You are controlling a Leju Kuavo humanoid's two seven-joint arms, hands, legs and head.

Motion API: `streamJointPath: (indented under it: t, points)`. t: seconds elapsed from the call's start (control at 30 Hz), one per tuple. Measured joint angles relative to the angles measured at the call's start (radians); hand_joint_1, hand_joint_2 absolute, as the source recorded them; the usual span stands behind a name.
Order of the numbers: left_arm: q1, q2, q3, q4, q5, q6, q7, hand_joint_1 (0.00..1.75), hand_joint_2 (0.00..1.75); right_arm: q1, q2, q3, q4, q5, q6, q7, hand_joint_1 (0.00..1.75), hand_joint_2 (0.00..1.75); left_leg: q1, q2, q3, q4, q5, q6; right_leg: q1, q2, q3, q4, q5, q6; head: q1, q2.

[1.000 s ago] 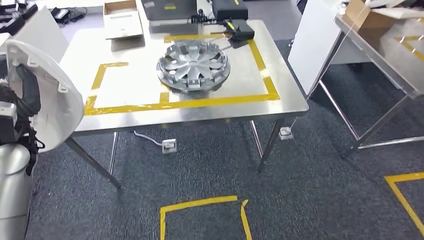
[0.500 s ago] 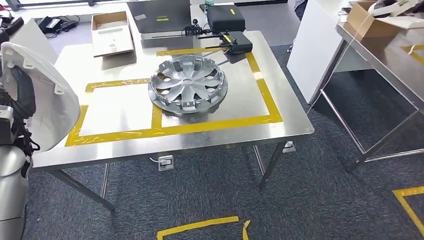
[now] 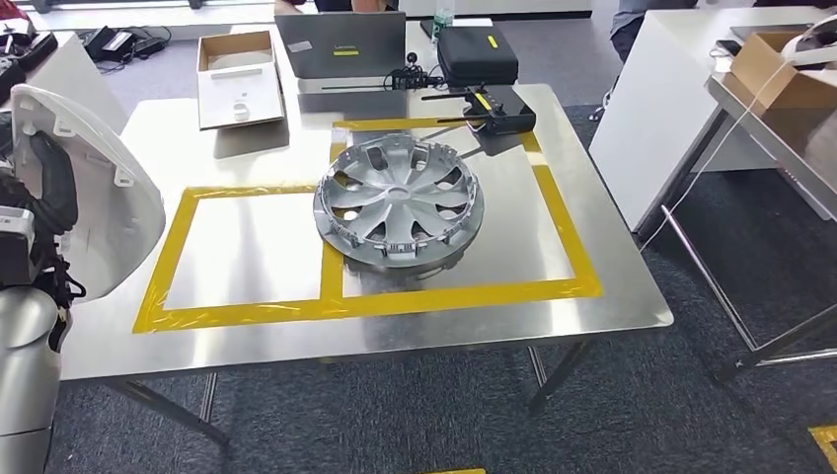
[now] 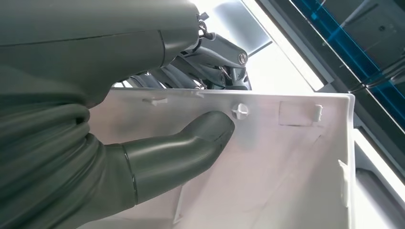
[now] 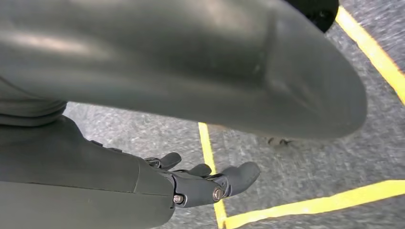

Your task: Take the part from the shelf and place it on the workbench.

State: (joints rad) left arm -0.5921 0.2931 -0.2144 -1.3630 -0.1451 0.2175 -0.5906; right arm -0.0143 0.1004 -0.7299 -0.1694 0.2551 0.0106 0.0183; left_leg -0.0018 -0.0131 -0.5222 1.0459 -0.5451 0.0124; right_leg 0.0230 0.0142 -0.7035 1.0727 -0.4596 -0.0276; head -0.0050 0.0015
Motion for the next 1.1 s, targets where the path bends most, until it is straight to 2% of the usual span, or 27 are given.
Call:
streamJointPath:
  t: [0.03, 0.1, 0.13, 0.17, 0.2, 0.23, 0.27, 0.3, 0.33, 0.37, 0.4, 0.47, 0.5, 0.53, 0.6, 0.8, 0.9, 1.03, 1.1]
  points:
    - [0.001, -0.002, -0.002, 0.002, 0.000, 0.000, 0.000, 1.75, 1.75, 0.001, -0.001, 0.000, 0.000, -0.001, 0.000, -0.001, 0.00, 0.00, -0.001, -0.004, 0.010, 0.003, -0.008, -0.005, 0.002, 0.004, 0.006, -0.016, 0.026, -0.005, 0.000, 0.000]
    - [-0.001, -0.002, -0.004, 0.001, 0.000, 0.000, 0.000, 1.75, 1.75, 0.000, 0.000, -0.001, 0.000, -0.002, -0.001, -0.002, 0.00, 0.00, -0.003, -0.007, 0.026, 0.015, -0.013, -0.016, -0.003, 0.005, 0.035, -0.027, 0.028, -0.011, 0.000, 0.000]
    - [-0.003, -0.001, -0.004, 0.000, 0.000, 0.001, -0.001, 1.75, 1.75, 0.000, 0.001, -0.001, 0.000, -0.002, -0.001, -0.003, 0.00, 0.00, -0.003, -0.006, 0.023, 0.043, -0.006, -0.021, -0.006, 0.004, 0.052, -0.031, 0.027, -0.015, -0.001, 0.000]
    - [-0.006, 0.000, -0.005, 0.000, 0.000, 0.001, -0.001, 1.75, 1.75, -0.002, 0.002, -0.001, 0.000, -0.002, -0.002, -0.003, 0.00, 0.00, -0.004, -0.004, 0.006, 0.083, -0.003, -0.025, -0.009, 0.002, 0.069, -0.033, 0.023, -0.020, -0.003, 0.000]
    - [-0.007, 0.001, -0.006, 0.000, 0.000, 0.002, -0.001, 1.75, 1.75, -0.005, 0.003, -0.001, 0.000, -0.002, -0.002, -0.003, 0.00, 0.00, -0.002, -0.001, -0.026, 0.136, -0.009, -0.030, -0.011, 0.002, 0.082, -0.035, 0.017, -0.023, -0.006, 0.000]
    - [-0.008, 0.001, -0.007, 0.001, -0.003, 0.003, 0.001, 1.75, 1.75, -0.007, 0.003, -0.001, 0.000, -0.002, -0.002, -0.004, 0.00, 0.00, -0.001, 0.001, -0.065, 0.191, -0.028, -0.034, -0.012, 0.002, 0.091, -0.035, 0.009, -0.026, -0.008, 0.000]
    - [-0.008, 0.001, -0.009, 0.003, -0.009, 0.007, 0.006, 1.75, 1.75, -0.009, 0.003, -0.001, 0.000, -0.002, -0.002, -0.004, 0.00, 0.00, 0.001, 0.002, -0.104, 0.234, -0.061, -0.038, -0.013, 0.003, 0.099, -0.035, 0.000, -0.027, -0.008, 0.000]
    - [-0.007, 0.001, -0.010, 0.006, -0.017, 0.011, 0.015, 1.75, 1.75, -0.010, 0.003, -0.001, 0.000, -0.002, -0.001, -0.004, 0.00, 0.00, 0.003, 0.003, -0.136, 0.257, -0.094, -0.041, -0.013, 0.004, 0.109, -0.035, -0.010, -0.027, -0.009, 0.000]
    - [-0.007, 0.001, -0.012, 0.009, -0.027, 0.014, 0.028, 1.75, 1.75, -0.010, 0.003, -0.001, 0.000, -0.002, -0.001, -0.004, 0.00, 0.00, 0.005, 0.005, -0.156, 0.255, -0.111, -0.044, -0.014, 0.005, 0.121, -0.035, -0.021, -0.026, -0.008, 0.000]
    - [-0.007, 0.001, -0.013, 0.014, -0.036, 0.016, 0.042, 1.75, 1.75, -0.008, 0.003, -0.001, 0.000, -0.002, -0.001, -0.004, 0.00, 0.00, 0.006, 0.006, -0.164, 0.228, -0.101, -0.045, -0.015, 0.006, 0.134, -0.035, -0.033, -0.025, -0.009, 0.000]
    - [-0.007, 0.001, -0.014, 0.021, -0.043, 0.017, 0.056, 1.75, 1.75, -0.007, 0.004, -0.001, 0.000, -0.001, -0.001, -0.004, 0.00, 0.00, 0.006, 0.006, -0.161, 0.178, -0.059, -0.046, -0.015, 0.007, 0.149, -0.035, -0.045, -0.024, -0.008, 0.000]
    - [-0.007, 0.001, -0.017, 0.043, -0.054, 0.014, 0.073, 1.75, 1.75, -0.006, 0.004, -0.001, 0.000, 0.002, -0.002, -0.004, 0.00, 0.00, 0.006, 0.008, -0.152, 0.059, 0.066, -0.043, -0.015, 0.009, 0.168, -0.033, -0.066, -0.016, -0.010, 0.000]
    - [-0.007, 0.002, -0.019, 0.056, -0.060, 0.011, 0.078, 1.75, 1.75, -0.007, 0.004, -0.001, 0.000, 0.005, -0.002, -0.003, 0.00, 0.00, 0.006, 0.008, -0.150, 0.021, 0.111, -0.037, -0.015, 0.011, 0.170, -0.032, -0.074, -0.011, -0.009, 0.000]
    - [-0.006, 0.002, -0.022, 0.069, -0.067, 0.008, 0.081, 1.75, 1.75, -0.009, 0.004, -0.001, 0.001, 0.008, -0.002, -0.002, 0.00, 0.00, 0.004, 0.007, -0.152, 0.004, 0.135, -0.030, -0.014, 0.012, 0.168, -0.031, -0.079, -0.005, -0.009, 0.000]
    - [-0.006, 0.002, -0.026, 0.091, -0.080, 0.001, 0.085, 1.75, 1.75, -0.013, 0.004, 0.000, 0.001, 0.011, -0.003, 0.001, 0.00, 0.00, 0.003, 0.005, -0.151, 0.000, 0.141, -0.020, -0.012, 0.013, 0.168, -0.035, -0.081, -0.001, -0.008, 0.000]
    - [-0.056, 0.002, -0.037, 0.223, -0.138, -0.014, 0.094, 1.75, 1.75, -0.019, 0.003, 0.000, 0.001, 0.025, -0.002, 0.012, 0.00, 0.00, 0.005, 0.002, -0.147, -0.007, 0.135, -0.012, -0.007, 0.010, 0.183, -0.058, -0.083, -0.017, -0.006, 0.000]
    - [-0.110, 0.000, -0.042, 0.339, -0.179, 0.007, 0.073, 1.75, 1.75, -0.021, 0.003, 0.001, 0.001, 0.033, 0.001, 0.012, 0.00, 0.00, 0.004, 0.002, -0.145, -0.007, 0.133, -0.009, -0.008, 0.008, 0.186, -0.063, -0.085, -0.014, -0.005, 0.000]
    - [-0.128, -0.001, -0.043, 0.385, -0.192, 0.019, 0.065, 1.75, 1.75, -0.022, 0.003, 0.001, 0.001, 0.035, 0.002, 0.012, 0.00, 0.00, 0.004, 0.002, -0.144, -0.007, 0.133, -0.009, -0.008, 0.008, 0.186, -0.063, -0.084, -0.012, -0.005, 0.000]
    - [-0.155, -0.006, -0.045, 0.458, -0.202, 0.031, 0.052, 1.75, 1.75, -0.022, 0.003, 0.001, 0.001, 0.037, 0.003, 0.012, 0.00, 0.00, 0.003, 0.002, -0.143, -0.007, 0.134, -0.007, -0.009, 0.008, 0.187, -0.064, -0.083, -0.003, -0.005, 0.000]
